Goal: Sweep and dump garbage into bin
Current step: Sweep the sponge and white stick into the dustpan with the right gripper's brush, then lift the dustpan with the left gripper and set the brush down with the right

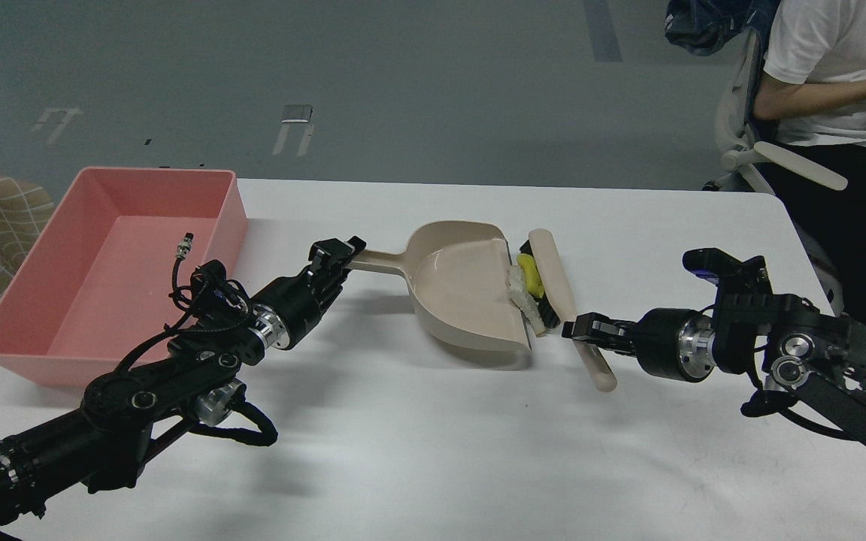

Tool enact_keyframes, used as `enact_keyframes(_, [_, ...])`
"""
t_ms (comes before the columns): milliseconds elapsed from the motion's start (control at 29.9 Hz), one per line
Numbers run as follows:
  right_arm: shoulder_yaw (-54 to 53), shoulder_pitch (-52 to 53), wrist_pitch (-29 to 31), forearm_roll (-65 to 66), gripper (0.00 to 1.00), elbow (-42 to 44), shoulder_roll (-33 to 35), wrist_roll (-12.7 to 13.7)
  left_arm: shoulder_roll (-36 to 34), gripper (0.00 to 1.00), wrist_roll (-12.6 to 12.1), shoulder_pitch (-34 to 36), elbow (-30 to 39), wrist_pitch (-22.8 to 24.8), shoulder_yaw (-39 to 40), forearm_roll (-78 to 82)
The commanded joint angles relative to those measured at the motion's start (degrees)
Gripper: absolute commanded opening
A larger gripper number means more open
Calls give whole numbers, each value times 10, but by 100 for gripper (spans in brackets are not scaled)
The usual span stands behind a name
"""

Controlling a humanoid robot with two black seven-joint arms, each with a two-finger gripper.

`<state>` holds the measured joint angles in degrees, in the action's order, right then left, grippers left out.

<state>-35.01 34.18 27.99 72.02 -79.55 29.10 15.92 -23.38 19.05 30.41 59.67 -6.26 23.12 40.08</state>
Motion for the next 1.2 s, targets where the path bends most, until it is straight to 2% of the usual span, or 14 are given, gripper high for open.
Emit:
enact_keyframes(0, [25, 25, 0, 2, 24, 3, -33, 6, -1, 18, 2, 1, 0, 0, 1, -1])
enact_keyframes(234, [19, 51, 0, -2, 24, 3, -62, 6, 0, 18, 9, 0, 0, 0, 2, -1])
enact_keyframes(502, [-32, 54, 0, -34, 24, -3, -39, 6, 0, 19, 9, 0, 0, 0, 6, -2])
enact_keyframes(669, [-40, 54, 0, -42, 25, -6, 10, 5, 1, 19, 16, 0, 0, 0, 11, -11])
enact_keyframes(836, [-39, 45, 0, -43, 25, -6, 97, 2, 9, 18, 29, 0, 1, 0, 24, -11])
enact_keyframes(1170, [-38, 6, 0, -43, 27, 4, 227, -3, 18, 18, 30, 0, 11, 1, 78, -15])
